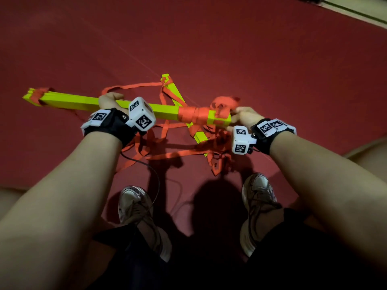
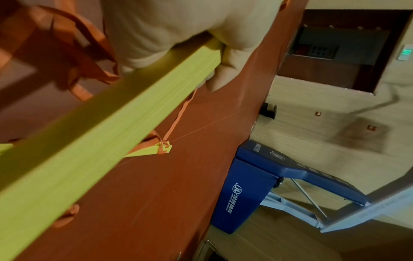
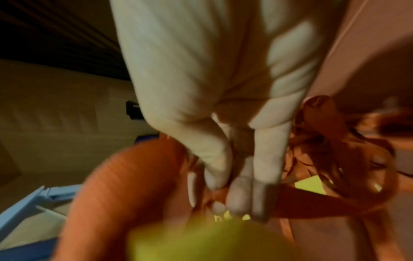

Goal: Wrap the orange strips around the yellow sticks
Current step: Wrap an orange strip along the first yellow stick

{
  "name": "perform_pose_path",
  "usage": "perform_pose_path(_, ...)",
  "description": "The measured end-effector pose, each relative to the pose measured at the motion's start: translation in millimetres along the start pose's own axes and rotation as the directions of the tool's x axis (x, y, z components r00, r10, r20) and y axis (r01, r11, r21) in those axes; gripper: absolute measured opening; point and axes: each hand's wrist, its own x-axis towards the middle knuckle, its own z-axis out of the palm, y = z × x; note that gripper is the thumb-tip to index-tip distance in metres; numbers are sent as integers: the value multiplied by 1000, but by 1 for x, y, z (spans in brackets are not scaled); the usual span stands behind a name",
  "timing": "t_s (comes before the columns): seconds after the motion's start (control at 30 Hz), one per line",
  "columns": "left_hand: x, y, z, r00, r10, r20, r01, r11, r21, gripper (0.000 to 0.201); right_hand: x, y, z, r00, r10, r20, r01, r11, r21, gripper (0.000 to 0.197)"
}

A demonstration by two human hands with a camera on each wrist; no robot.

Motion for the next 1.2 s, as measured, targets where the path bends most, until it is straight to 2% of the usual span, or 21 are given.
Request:
perform_pose_path(0.1, 13, 1, -1, 1000, -21, -19, 20, 998, -65, 34, 1, -6, -11, 993, -82, -89, 81, 997, -7, 47)
perform_pose_path(0.23, 20, 11, 2, 998, 28, -64, -28, 1000, -9, 34, 1, -11, -5, 970, -150, -192, 161, 986, 44, 47)
perform_pose_path(0.33, 34, 19, 1, 995, 48, -85, -49, 999, 1, 39, -2, -17, -6, 977, -138, -160, 148, 988, 47, 34)
perform_pose_path(0.4, 60, 21, -4, 993, 25, -114, -26, 1000, -13, 43, -6, -21, -8, 995, -82, -61, 87, 993, 75, 25)
perform_pose_path(0.43, 69, 21, -6, 994, 11, -112, -16, 999, -44, 42, -8, -22, -7, 997, -71, -8, 71, 996, 52, 24)
perform_pose_path(0.47, 72, 22, -8, 993, 2, -116, -11, 997, -71, 41, -8, -21, -6, 997, -76, 34, 78, 995, -63, 20)
perform_pose_path(0.5, 62, 24, -8, 994, -4, -112, -7, 995, -97, 40, -6, -17, -3, 996, -72, 58, 85, 961, -263, 15)
perform_pose_path(0.53, 42, 26, -6, 992, 0, -123, -10, 997, -80, 39, -5, -12, 0, 997, -32, 71, 61, 881, -469, 14)
perform_pose_path(0.6, 16, 25, -2, 997, -29, -75, 21, 993, -114, 34, -9, 0, 10, 992, 71, 103, 39, 607, -794, 9)
perform_pose_path(0.67, 1, 20, 1, 997, -78, 16, 80, 981, -175, 29, -9, 15, 17, 991, 100, 83, 38, 388, -921, 9)
perform_pose_path(0.73, -13, 16, 3, 993, -101, 57, 111, 971, -213, 27, -12, 19, 17, 996, 74, 44, 18, 320, -947, 18)
perform_pose_path(0.8, -18, 12, 4, 993, -77, 90, 95, 973, -211, 26, -13, 14, 13, 998, 62, 28, 3, 366, -931, 24)
perform_pose_path(0.83, -18, 10, 4, 989, -85, 120, 111, 967, -231, 26, -13, 10, 8, 997, 71, 25, -10, 456, -890, 27)
perform_pose_path(0.9, -10, 3, 5, 984, -101, 149, 133, 965, -224, 28, -26, 0, 2, 995, 64, 72, 0, 746, -666, 20)
perform_pose_path(0.93, 2, -1, 5, 986, -118, 119, 139, 972, -188, 32, -36, -4, 2, 994, 72, 80, -17, 838, -545, 22)
perform_pose_path(0.97, 5, -3, 7, 988, -112, 104, 126, 982, -141, 35, -40, -6, 1, 994, 80, 77, -40, 903, -429, 36)
perform_pose_path(1.03, 19, -8, 8, 991, -102, 86, 115, 979, -170, 33, -40, -8, 6, 993, 30, 112, 3, 960, -279, 71)
perform_pose_path(1.07, 19, -11, 13, 986, -130, 103, 146, 975, -168, 32, -38, -10, 10, 989, -27, 146, 54, 981, -188, 79)
perform_pose_path(1.1, 26, -14, 9, 994, -102, 36, 104, 991, -79, 31, -32, -11, 16, 985, -69, 155, 83, 993, -81, 84)
perform_pose_path(1.13, 36, -21, 5, 993, -112, 19, 112, 994, 6, 32, -31, -18, 23, 983, -104, 152, 101, 994, 28, 82)
perform_pose_path(1.2, 63, -35, -3, 990, -141, -11, 141, 979, 148, 37, -32, -34, 34, 969, -208, 134, 187, 971, 150, 58)
